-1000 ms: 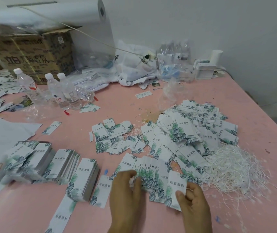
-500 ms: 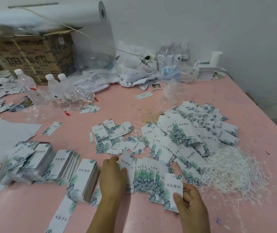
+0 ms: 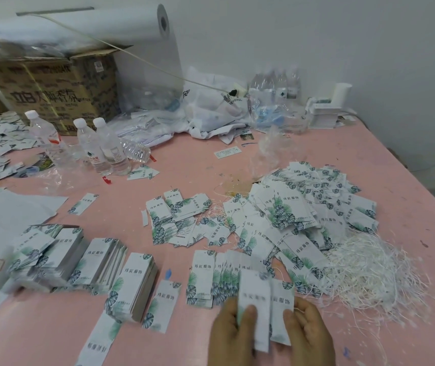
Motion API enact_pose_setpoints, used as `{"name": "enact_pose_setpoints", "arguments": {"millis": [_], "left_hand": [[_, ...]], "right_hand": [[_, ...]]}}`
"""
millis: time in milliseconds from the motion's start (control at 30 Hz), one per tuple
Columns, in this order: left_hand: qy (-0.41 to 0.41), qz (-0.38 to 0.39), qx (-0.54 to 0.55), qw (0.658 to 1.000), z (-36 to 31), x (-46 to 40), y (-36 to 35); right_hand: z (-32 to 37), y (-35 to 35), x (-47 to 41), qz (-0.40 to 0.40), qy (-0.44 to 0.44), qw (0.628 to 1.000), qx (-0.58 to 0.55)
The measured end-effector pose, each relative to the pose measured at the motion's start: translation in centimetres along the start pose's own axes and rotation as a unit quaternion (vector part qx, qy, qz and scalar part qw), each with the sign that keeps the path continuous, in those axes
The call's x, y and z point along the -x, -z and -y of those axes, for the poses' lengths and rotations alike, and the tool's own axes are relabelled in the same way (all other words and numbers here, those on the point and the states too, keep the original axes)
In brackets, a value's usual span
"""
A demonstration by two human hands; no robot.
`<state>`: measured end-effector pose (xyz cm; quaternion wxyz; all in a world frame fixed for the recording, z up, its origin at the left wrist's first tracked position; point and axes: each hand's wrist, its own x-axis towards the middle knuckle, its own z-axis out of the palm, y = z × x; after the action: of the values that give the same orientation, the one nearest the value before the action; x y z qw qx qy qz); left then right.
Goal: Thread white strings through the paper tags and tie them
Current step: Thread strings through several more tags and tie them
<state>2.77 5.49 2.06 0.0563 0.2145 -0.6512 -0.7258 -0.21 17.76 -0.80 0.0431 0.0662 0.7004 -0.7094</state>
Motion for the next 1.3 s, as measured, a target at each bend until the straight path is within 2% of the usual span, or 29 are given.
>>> {"name": "enact_pose_setpoints", "arguments": {"millis": [67,133,267,367,500,633,700,767,833,900,967,1067,1200,1300], "left_hand": [[0.016,0.026,0.057,0.998,0.8,1.2,-1.3],[0.017,0.021,0.038,0.999,1.3,1.2,-1.5],[0.012,-0.022,0.001,1.000,2.0,0.5,-1.5],[-0.001,-0.018,-0.009,1.000,1.8,0.6,-1.3],[0.043,0.054,0.064,0.996,0.9,-0.4,-0.4],[0.130,0.170,0.200,0.956,-0.4,-0.4,0.4],[0.146,0.188,0.231,0.944,-0.2,-0.4,0.6],[0.150,0.174,0.257,0.939,0.5,-0.5,0.7],[0.151,0.160,0.266,0.939,0.8,-0.7,0.9],[0.171,0.127,0.279,0.936,1.0,-1.0,1.3],[0.184,0.111,0.327,0.920,1.3,-1.2,1.1],[0.202,0.106,0.405,0.885,1.7,-1.5,0.6],[0.190,0.107,0.452,0.865,1.9,-2.0,0.0],[0.181,0.096,0.435,0.877,1.7,-1.9,-0.3]], "right_hand": [[0.5,-0.5,1.1,0.008,-0.045,0.994,-0.101],[0.9,-0.7,1.9,0.002,-0.067,0.988,-0.143],[2.2,-0.3,2.2,0.020,-0.059,0.993,-0.101],[2.6,0.0,1.9,0.055,-0.066,0.994,-0.060],[3.0,0.7,1.6,0.114,-0.096,0.985,-0.082],[3.5,0.1,1.6,0.195,-0.140,0.967,-0.081],[3.8,-0.3,1.5,0.207,-0.140,0.967,-0.049],[3.9,-0.3,1.5,0.208,-0.131,0.969,0.005],[3.8,0.0,1.6,0.189,-0.091,0.974,0.086],[3.3,0.9,1.2,0.119,-0.039,0.973,0.192],[3.0,2.4,0.3,0.037,-0.010,0.966,0.256],[3.3,4.6,-1.3,-0.046,0.004,0.954,0.295],[4.0,6.5,-3.2,-0.051,0.016,0.923,0.380],[4.3,6.7,-4.2,-0.026,0.023,0.898,0.439]]}}
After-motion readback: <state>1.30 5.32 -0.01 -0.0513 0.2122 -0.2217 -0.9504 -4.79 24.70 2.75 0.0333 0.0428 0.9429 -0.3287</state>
